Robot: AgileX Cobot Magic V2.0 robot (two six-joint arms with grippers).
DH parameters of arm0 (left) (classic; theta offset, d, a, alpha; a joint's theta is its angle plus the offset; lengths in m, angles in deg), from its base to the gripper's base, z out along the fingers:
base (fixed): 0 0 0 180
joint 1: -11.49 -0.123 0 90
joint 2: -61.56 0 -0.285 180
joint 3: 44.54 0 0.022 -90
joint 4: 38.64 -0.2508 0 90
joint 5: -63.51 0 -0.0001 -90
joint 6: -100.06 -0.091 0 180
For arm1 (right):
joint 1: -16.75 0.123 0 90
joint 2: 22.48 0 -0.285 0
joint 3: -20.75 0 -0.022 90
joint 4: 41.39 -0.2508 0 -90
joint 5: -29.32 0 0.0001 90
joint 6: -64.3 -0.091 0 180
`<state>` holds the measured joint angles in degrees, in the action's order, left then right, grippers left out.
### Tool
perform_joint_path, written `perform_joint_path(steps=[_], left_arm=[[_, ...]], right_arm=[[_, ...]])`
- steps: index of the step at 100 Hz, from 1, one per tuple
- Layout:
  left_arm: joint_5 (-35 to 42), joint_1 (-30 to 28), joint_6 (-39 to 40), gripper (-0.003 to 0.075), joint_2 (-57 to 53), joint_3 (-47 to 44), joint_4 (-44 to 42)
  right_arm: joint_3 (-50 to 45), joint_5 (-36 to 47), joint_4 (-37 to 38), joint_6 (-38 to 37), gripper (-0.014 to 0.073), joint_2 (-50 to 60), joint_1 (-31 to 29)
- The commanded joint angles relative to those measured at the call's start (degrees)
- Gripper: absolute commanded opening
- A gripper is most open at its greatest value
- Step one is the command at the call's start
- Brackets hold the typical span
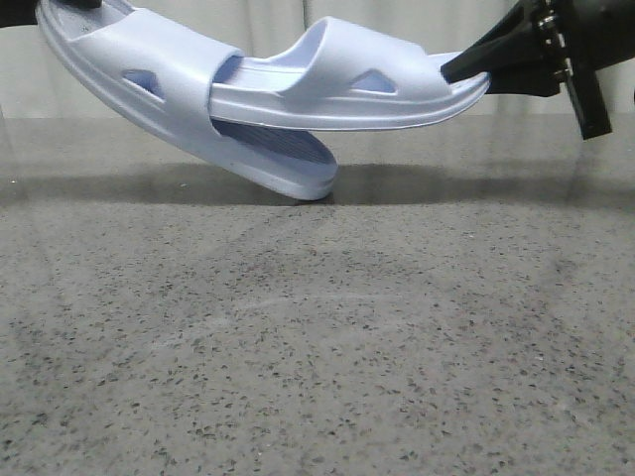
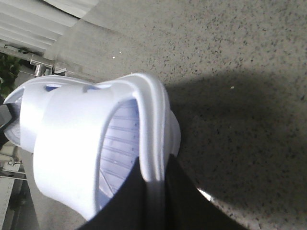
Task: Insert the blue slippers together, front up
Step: 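Bring the slippers together, stacking the right gripper's slipper onto the other, then lower the stacked slippers onto the table and open both grippers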
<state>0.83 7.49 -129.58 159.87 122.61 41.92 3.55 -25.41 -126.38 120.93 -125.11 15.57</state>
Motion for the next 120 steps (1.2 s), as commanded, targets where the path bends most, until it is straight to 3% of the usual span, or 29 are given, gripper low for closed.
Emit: perform_joint_path(steps=[1, 28, 52, 65, 83, 104, 120], left_arm=[[-9.9, 2.1, 0.5, 0.0016, -2.4, 1.6, 6.0], [-9.9, 2.5, 0.5, 0.0016, -2.4, 1.5, 4.6], [-9.9, 2.5, 0.5, 0.0016, -2.4, 1.5, 4.0], [-9.9, 2.5, 0.5, 0.0015, -2.4, 1.5, 3.5], [-9.9, 2.3, 0.5, 0.0016, -2.5, 1.5, 3.4], [-9.1, -0.1, 0.5, 0.0017, -2.5, 1.5, -1.5], [-6.5, -1.9, 0.5, 0.0018, -2.5, 1.5, -6.4]], right_arm=[[3.3, -8.7, -4.7, 1.0, -0.0106, 0.9, 3.7], [7.5, -7.4, -5.0, 0.7, -0.0106, -2.3, 8.5], [7.6, -7.8, -4.6, 0.7, -0.0104, -2.9, 8.9], [7.6, -8.8, -4.1, 0.7, -0.0008, -2.9, 8.2], [7.6, -12.5, -3.5, 0.7, 0.0196, -2.9, 5.3], [7.6, -20.2, -3.5, 0.7, 0.0206, -2.9, -1.6], [7.6, -20.4, -1.9, 0.7, 0.0206, -1.9, -6.3]])
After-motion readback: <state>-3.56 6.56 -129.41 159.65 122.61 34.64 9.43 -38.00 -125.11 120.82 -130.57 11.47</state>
